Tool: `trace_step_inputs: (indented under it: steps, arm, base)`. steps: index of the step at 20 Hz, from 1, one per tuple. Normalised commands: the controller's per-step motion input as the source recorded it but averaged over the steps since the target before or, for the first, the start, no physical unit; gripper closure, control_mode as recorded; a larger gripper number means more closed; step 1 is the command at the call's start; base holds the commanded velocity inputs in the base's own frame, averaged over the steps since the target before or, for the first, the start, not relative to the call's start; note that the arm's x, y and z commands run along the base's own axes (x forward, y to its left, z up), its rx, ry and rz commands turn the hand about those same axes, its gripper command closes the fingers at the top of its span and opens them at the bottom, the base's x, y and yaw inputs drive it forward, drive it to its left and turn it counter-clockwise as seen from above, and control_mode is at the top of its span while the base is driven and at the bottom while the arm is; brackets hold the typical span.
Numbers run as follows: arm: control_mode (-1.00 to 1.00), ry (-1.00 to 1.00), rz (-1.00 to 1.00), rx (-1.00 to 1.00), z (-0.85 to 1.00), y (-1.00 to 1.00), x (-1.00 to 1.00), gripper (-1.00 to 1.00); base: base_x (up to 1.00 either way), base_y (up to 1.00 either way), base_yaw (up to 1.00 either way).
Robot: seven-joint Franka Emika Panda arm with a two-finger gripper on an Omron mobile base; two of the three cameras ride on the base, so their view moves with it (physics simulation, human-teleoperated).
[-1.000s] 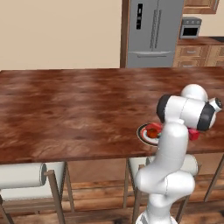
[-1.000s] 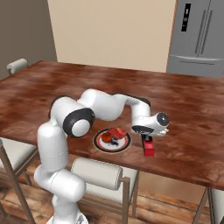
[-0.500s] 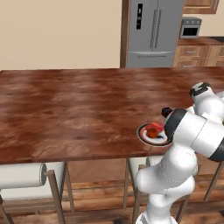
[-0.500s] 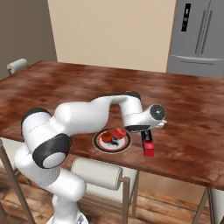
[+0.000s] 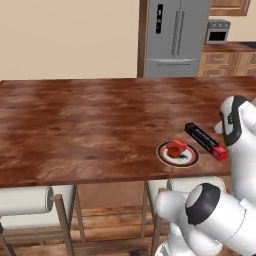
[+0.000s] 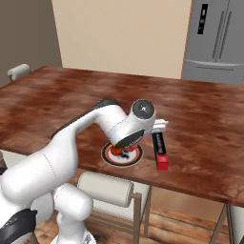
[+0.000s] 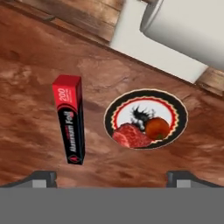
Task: Retrieve the tupperware and aluminum foil from the cabinet and place them on the dining counter near the plate with tomato and steak to prepare for storing leftovers.
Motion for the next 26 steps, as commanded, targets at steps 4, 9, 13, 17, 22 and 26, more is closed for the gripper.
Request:
trace_step_inputs:
  steps: [4, 9, 13, 17, 22, 26]
  arm:
    - [-1.0, 0.0, -0.04, -0.24, 0.81, 1.0, -0.9, -1.0]
    - [-1.0, 0.03, -0.17, -0.11, 0.78, 1.0, -0.54, -1.0]
    - [-1.0, 0.02, -0.29, 0.0, 0.71, 1.0, -0.44, -1.0]
    - [-1.0, 0.0, -0.29, 0.08, 0.63, 0.98, -0.37, -1.0]
    - [-1.0, -0.02, -0.16, 0.32, 0.04, 0.77, -0.03, -1.0]
    - [-1.0, -0.01, -0.01, 0.41, 0.0, 0.05, 0.0, -1.0]
  base:
    - [0.0, 0.0, 0.0]
    - [0.0, 0.0, 0.0]
    - [0.0, 0.0, 0.0]
    - [0.0, 0.0, 0.0]
    - [0.0, 0.0, 0.0]
    - [0.0, 0.0, 0.0]
